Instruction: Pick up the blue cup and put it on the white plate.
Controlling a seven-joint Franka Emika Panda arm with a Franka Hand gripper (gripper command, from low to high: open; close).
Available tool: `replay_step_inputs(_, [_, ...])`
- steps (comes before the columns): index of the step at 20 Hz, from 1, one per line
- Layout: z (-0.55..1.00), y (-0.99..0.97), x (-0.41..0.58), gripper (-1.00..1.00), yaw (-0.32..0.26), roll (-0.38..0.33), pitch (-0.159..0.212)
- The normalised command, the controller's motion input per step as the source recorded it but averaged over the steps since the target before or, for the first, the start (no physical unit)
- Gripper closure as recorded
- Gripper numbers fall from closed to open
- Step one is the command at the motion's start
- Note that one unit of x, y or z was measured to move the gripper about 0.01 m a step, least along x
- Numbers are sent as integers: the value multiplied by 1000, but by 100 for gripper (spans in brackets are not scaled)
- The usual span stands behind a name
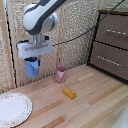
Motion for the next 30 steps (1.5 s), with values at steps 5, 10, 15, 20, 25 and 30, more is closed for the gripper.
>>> replay_step_inputs(5, [9,955,184,100,0,-38,38])
replay_step_inputs(10, [-126,811,131,100,10,-64,11])
replay_step_inputs(15, [-235,631,150,100,15,-88,-17])
replay_step_inputs(20, [-270,404,233,100,28,-142,-61])
replay_step_inputs(25, [-277,366,233,100,44,-184,-76])
replay_step_inputs(30, [-279,349,240,100,71,-206,-29])
